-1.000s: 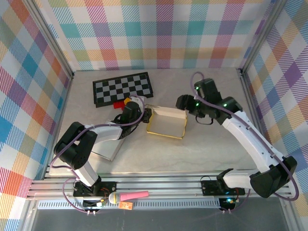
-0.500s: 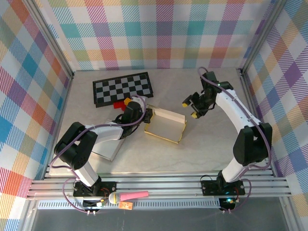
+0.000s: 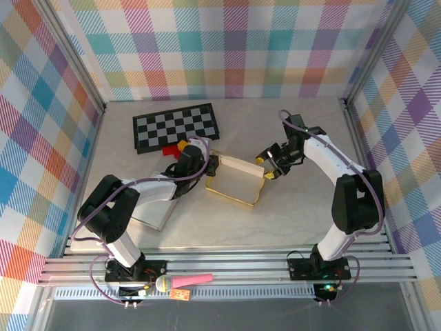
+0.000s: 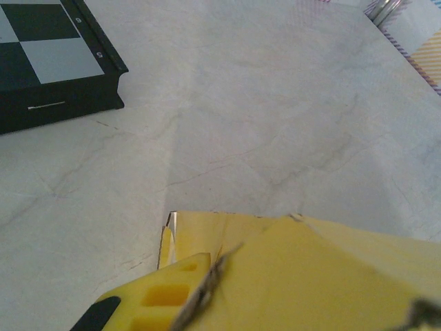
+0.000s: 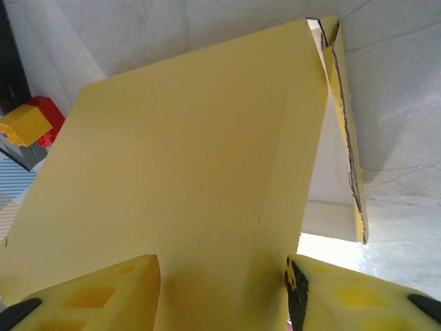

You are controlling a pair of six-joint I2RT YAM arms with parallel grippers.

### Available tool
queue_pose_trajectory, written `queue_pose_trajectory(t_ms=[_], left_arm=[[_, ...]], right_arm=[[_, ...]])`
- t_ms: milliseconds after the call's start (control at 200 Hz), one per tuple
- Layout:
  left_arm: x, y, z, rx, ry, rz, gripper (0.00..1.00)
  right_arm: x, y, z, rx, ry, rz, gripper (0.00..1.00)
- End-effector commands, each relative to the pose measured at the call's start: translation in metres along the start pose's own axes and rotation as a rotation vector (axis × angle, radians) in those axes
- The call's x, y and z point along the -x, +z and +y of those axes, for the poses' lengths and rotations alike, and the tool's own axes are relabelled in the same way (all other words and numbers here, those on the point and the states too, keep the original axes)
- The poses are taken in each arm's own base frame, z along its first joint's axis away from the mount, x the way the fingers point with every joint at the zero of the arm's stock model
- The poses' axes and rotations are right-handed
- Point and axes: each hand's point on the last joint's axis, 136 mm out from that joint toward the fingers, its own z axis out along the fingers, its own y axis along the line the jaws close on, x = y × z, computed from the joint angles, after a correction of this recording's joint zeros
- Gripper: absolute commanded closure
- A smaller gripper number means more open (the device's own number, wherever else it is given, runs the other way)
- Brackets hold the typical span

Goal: Fold the paper box

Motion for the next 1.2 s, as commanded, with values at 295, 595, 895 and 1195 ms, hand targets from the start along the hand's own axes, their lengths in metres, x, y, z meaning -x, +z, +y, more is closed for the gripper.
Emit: queue_pose_trajectory(t_ms=[295,595,895,1195], left_arm=[[-0.002,-0.004,-0.014,-0.061,-0.090,0.003,0.86],[-0.015,-0.011,-0.010,-0.059,-0.212,0.027,0.82],[-0.031,-0.028,-0.012,-0.051,-0.303,0.121,0.64],[-0.048,-0.067,-0.031,-0.145,-0.403,0.223,0.56]], right_arm=[[-0.001,0.012,-0.002,0.002,-0.017,0.033,0.62],[-0.005,0.013,-0.016,-0.078,-0.112,-0.002,0.64],[-0.004,0.019,-0.026,-0.143,-0.202,-0.042,0.65],[-0.002,0.022,-0.028,-0.166,-0.237,-0.057,0.66]])
